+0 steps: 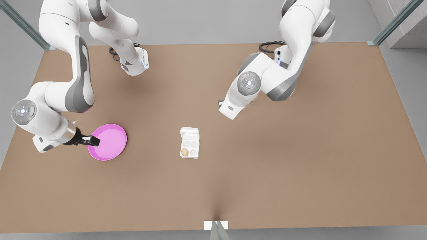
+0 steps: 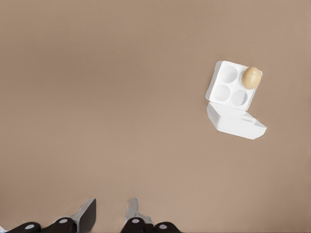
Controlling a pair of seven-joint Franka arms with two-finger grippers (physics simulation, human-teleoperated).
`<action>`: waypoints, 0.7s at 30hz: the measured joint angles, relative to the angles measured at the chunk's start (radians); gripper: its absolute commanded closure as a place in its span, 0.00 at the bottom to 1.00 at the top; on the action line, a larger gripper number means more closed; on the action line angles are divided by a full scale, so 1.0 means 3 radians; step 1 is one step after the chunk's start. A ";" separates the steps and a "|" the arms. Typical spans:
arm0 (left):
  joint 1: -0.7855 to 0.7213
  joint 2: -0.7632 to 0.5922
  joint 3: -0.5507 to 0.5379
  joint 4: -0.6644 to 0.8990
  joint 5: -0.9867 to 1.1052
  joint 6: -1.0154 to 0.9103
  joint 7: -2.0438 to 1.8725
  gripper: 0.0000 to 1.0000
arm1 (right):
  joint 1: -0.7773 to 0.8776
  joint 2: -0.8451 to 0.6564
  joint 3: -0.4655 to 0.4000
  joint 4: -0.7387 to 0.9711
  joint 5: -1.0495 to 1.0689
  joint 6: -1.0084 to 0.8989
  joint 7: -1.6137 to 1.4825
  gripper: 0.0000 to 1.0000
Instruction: Pack egg into the box and close the box lid
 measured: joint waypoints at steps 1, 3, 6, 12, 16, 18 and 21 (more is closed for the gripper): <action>-0.0138 0.0153 -0.0018 0.0000 -0.0034 0.0245 -0.0047 0.78 | 0.0011 0.0030 0.0001 0.0006 0.0000 -0.0012 0.0002 0.00; -0.0274 0.0356 -0.0029 0.0071 -0.0080 0.0671 -0.0216 0.78 | 0.0016 0.0080 0.0000 0.0149 0.0020 -0.0036 0.0007 0.00; -0.0400 0.0587 -0.0099 0.0175 -0.0112 0.1003 -0.0280 0.78 | -0.0019 0.0084 0.0000 0.0175 0.0061 -0.0027 0.0002 0.00; -0.0515 0.1027 -0.0100 0.0281 -0.0114 0.1378 0.0174 0.78 | -0.0056 0.0092 0.0000 0.0175 0.0077 -0.0034 0.0002 0.00; -0.0586 0.1146 -0.0100 0.0276 -0.0103 0.1342 0.0161 0.78 | -0.0053 0.0128 0.0000 0.0179 0.0077 0.0003 0.0002 0.00; -0.0631 0.1241 -0.0100 0.0276 -0.0101 0.1368 0.0229 0.78 | -0.0060 0.0133 0.0000 0.0181 0.0077 0.0004 0.0002 0.00; -0.0664 0.1308 -0.0100 0.0276 -0.0099 0.1506 0.0376 0.78 | -0.0054 0.0143 0.0004 0.0221 0.0102 -0.0001 0.0007 0.00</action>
